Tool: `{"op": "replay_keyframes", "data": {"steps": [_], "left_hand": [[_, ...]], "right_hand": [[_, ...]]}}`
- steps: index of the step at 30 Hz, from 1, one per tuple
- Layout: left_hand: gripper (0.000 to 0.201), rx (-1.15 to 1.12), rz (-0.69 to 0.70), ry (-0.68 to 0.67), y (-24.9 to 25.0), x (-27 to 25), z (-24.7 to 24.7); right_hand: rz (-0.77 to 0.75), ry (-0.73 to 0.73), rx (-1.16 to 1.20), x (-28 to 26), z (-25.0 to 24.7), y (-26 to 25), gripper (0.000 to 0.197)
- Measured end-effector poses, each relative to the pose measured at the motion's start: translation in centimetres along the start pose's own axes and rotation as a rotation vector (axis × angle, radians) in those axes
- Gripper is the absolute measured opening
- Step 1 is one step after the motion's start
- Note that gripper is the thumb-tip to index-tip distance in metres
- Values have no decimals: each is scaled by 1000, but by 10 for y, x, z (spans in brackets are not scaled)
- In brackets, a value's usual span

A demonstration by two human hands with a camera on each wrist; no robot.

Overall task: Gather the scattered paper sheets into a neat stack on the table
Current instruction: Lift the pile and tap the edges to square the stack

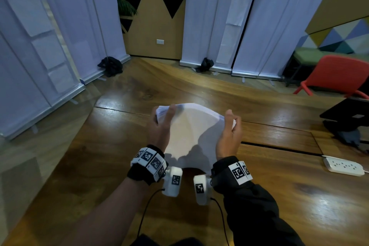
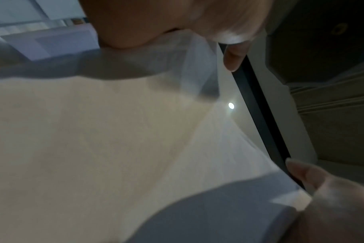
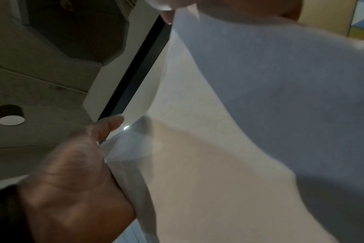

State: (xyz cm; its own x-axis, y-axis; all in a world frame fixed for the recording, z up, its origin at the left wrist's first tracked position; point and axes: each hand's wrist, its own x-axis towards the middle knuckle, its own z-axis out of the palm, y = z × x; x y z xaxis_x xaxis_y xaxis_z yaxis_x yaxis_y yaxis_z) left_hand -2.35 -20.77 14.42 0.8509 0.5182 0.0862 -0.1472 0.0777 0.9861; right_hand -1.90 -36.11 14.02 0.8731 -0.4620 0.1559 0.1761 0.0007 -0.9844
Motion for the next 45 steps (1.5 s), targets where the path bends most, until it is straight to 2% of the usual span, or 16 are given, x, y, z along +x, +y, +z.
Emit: {"op": "replay_keyframes", "data": {"steps": [4,8,13,18,21,25,28,31,33,35,38,41,42,44,45], "left_hand": [[27,-6,-19,18,-2,0,-4],[34,42,30,43,-1,-4,-3],[21,65,49,54,3,0,-2],[16,-32,-40,-48,0,10,-7],[18,-73,-58,-106,-2,12,-11],[16,-121,-45,-132,-5,8,-14],[28,-106,-27,-151,-8,9,-17],[55,-127,-5,-257,-12,9,-25],[80,-52,-13,-336,-18,7,-32],[90,91,-21,-379,-25,5,-39],[54,306,-59,-328,-24,1,-37],[33,283,-76,-294,-19,2,-32],[30,253,-77,-288,-20,4,-33],[30,220,-93,-297,-20,8,-34],[29,202,-112,-310,-20,11,-34]], "right_hand": [[30,54,50,2,0,-2,27],[13,61,65,4,-1,-2,27],[-8,31,40,5,0,-3,17],[-32,0,4,9,-2,-3,9],[-9,-8,37,10,-2,0,21],[-79,-34,93,8,-5,0,16],[-118,-51,97,8,-9,4,24],[-165,-104,26,8,-16,17,43],[-159,-161,-13,6,-22,27,52],[-114,-198,-19,3,-26,36,67],[-37,-176,-29,2,-24,36,81],[5,-182,-23,2,-22,36,92],[22,-213,-25,1,-24,36,84],[79,-296,-19,-1,-30,35,53],[116,-326,-45,0,-32,38,43]]}}
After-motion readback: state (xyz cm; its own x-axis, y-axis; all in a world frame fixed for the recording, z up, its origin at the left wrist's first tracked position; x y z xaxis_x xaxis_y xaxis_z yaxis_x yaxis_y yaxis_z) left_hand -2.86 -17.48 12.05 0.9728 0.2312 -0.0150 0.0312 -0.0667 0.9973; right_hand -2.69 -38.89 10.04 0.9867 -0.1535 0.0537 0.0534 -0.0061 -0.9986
